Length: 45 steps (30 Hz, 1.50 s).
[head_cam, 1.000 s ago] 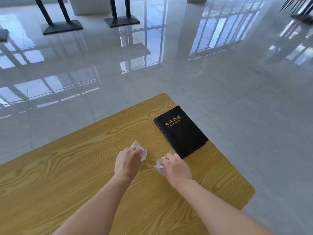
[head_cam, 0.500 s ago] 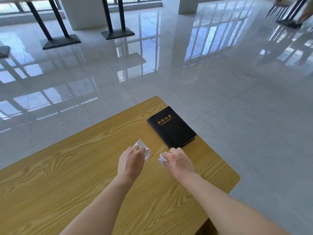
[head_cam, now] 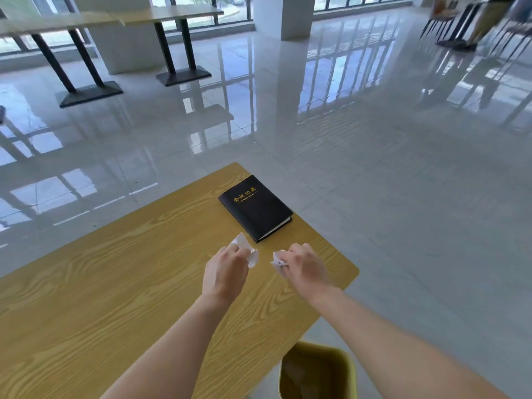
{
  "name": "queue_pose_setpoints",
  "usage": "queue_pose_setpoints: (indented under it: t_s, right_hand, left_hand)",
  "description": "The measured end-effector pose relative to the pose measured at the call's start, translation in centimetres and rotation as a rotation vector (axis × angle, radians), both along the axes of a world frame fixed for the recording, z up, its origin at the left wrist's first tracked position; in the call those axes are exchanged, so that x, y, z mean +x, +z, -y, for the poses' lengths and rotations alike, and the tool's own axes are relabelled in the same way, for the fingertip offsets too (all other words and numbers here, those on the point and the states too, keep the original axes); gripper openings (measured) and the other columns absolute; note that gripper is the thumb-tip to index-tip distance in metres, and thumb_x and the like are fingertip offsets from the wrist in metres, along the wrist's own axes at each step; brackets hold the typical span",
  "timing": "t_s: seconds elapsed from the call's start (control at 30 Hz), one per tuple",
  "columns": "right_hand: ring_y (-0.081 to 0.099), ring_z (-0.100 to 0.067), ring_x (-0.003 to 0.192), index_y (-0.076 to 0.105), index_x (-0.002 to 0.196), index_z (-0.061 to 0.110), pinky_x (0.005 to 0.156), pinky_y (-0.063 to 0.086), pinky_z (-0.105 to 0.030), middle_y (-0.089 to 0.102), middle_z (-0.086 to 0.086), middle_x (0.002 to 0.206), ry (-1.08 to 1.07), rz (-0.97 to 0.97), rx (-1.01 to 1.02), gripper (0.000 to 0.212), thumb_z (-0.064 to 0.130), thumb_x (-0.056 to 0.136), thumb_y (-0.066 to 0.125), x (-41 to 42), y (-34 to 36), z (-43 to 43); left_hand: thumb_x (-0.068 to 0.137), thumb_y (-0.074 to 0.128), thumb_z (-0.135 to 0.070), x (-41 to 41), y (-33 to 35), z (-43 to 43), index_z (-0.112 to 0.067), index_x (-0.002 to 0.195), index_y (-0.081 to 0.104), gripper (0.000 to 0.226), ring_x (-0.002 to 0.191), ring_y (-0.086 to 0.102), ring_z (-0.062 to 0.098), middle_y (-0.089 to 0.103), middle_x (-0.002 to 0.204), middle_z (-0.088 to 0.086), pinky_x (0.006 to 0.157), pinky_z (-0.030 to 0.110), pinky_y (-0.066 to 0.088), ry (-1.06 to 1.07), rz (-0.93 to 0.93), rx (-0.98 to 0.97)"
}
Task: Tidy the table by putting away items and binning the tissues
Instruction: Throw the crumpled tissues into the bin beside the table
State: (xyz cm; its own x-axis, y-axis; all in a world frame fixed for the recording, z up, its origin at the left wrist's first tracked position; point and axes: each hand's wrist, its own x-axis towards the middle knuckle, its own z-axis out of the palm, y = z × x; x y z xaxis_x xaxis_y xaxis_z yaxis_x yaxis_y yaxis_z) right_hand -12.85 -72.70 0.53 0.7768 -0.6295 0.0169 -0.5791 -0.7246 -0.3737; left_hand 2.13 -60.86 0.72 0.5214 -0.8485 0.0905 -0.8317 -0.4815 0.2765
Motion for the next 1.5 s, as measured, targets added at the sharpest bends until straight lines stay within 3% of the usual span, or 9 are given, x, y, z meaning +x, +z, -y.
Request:
queue_pose_setpoints:
  t_s: [0.17, 0.33, 0.5, 0.83, 0.97, 1.07, 1.23, 1.33, 1.5]
  right_hand:
    - [0.036, -0.016, 0.087, 0.068, 0.105, 0.022, 0.068, 0.042, -0.03, 0.058, -0.002, 0.096, -0.022, 0.008, -0.038, 0.028, 0.043, 0.1, 0.05, -4.6, 0.1, 0.9]
    - [0.042, -0.019, 0.084, 0.068, 0.097, 0.023, 0.066, 0.036, -0.028, 0.059, -0.002, 0.089, -0.021, 0.053, -0.082, 0.024, 0.042, 0.098, 0.054, -9.7, 0.0, 1.1]
    - [0.048, -0.023, 0.091, 0.069, 0.104, 0.026, 0.068, 0.043, -0.031, 0.058, -0.002, 0.091, -0.122, 0.029, -0.02, 0.023, 0.041, 0.099, 0.053, -14.2, -0.4, 1.0]
    - [0.053, -0.026, 0.099, 0.07, 0.11, 0.025, 0.073, 0.042, -0.031, 0.061, -0.002, 0.096, -0.359, -0.037, 0.052, 0.02, 0.027, 0.094, 0.059, -19.1, -1.7, -2.5]
    - [0.054, -0.027, 0.097, 0.072, 0.1, 0.021, 0.069, 0.036, -0.029, 0.058, 0.0, 0.09, -0.43, -0.047, 0.086, 0.015, 0.027, 0.094, 0.06, -20.7, -2.8, -3.4]
    - [0.053, -0.025, 0.093, 0.071, 0.097, 0.019, 0.067, 0.033, -0.028, 0.047, 0.005, 0.083, -0.452, -0.058, 0.112, 0.017, 0.03, 0.095, 0.058, -22.2, -4.1, -3.6]
    - [0.051, -0.024, 0.088, 0.07, 0.091, 0.017, 0.065, 0.033, -0.029, 0.05, 0.003, 0.082, -0.421, -0.071, 0.176, 0.021, 0.034, 0.096, 0.058, -25.2, -7.8, -3.4]
    - [0.043, -0.021, 0.081, 0.068, 0.086, 0.015, 0.064, 0.033, -0.029, 0.046, 0.004, 0.079, -0.39, -0.104, 0.205, 0.03, 0.039, 0.098, 0.055, -26.9, -9.9, -3.2]
    - [0.044, -0.022, 0.079, 0.068, 0.086, 0.015, 0.063, 0.031, -0.029, 0.045, 0.002, 0.078, -0.356, -0.135, 0.239, 0.034, 0.043, 0.098, 0.053, -28.9, -12.4, -3.0]
  left_hand:
    - [0.089, 0.055, -0.009, -4.8, 0.9, 0.7, -0.015, 0.095, 0.067, 0.015, 0.072, 0.052, 0.023, 0.058, 0.08, 0.001, 0.052, 0.033, 0.038, -0.012, 0.017, 0.006]
    - [0.089, 0.059, -0.009, -9.1, 1.6, 1.1, -0.016, 0.101, 0.071, 0.019, 0.075, 0.058, 0.025, 0.063, 0.084, 0.003, 0.054, 0.035, 0.047, -0.033, -0.006, -0.057]
    - [0.088, 0.062, -0.007, -13.2, 1.5, 1.5, -0.013, 0.103, 0.072, 0.019, 0.077, 0.061, 0.025, 0.066, 0.09, 0.004, 0.058, 0.038, 0.054, -0.128, -0.053, -0.086]
    - [0.09, 0.057, -0.01, -17.1, -1.0, 1.6, -0.016, 0.102, 0.069, 0.018, 0.079, 0.057, 0.023, 0.063, 0.09, 0.0, 0.061, 0.04, 0.053, -0.346, -0.115, -0.05]
    - [0.09, 0.055, -0.01, -19.1, -2.0, 0.8, -0.017, 0.106, 0.068, 0.022, 0.081, 0.057, 0.024, 0.063, 0.093, 0.001, 0.063, 0.04, 0.053, -0.394, -0.132, -0.015]
    - [0.089, 0.056, -0.011, -20.9, -3.4, 0.3, -0.018, 0.103, 0.068, 0.02, 0.08, 0.058, 0.023, 0.063, 0.091, 0.0, 0.062, 0.04, 0.053, -0.403, -0.15, 0.021]
    - [0.093, 0.06, -0.022, -24.0, -7.2, -0.1, -0.026, 0.107, 0.069, 0.017, 0.08, 0.06, 0.011, 0.064, 0.096, -0.007, 0.067, 0.028, 0.056, -0.394, -0.197, 0.065]
    - [0.095, 0.058, -0.027, -25.9, -8.9, -0.3, -0.028, 0.113, 0.066, 0.02, 0.087, 0.061, 0.013, 0.063, 0.104, -0.008, 0.074, 0.03, 0.056, -0.362, -0.217, 0.129]
    - [0.092, 0.063, -0.021, -27.8, -11.5, -0.3, -0.024, 0.11, 0.069, 0.02, 0.088, 0.063, 0.019, 0.065, 0.104, -0.005, 0.071, 0.034, 0.058, -0.291, -0.246, 0.179]
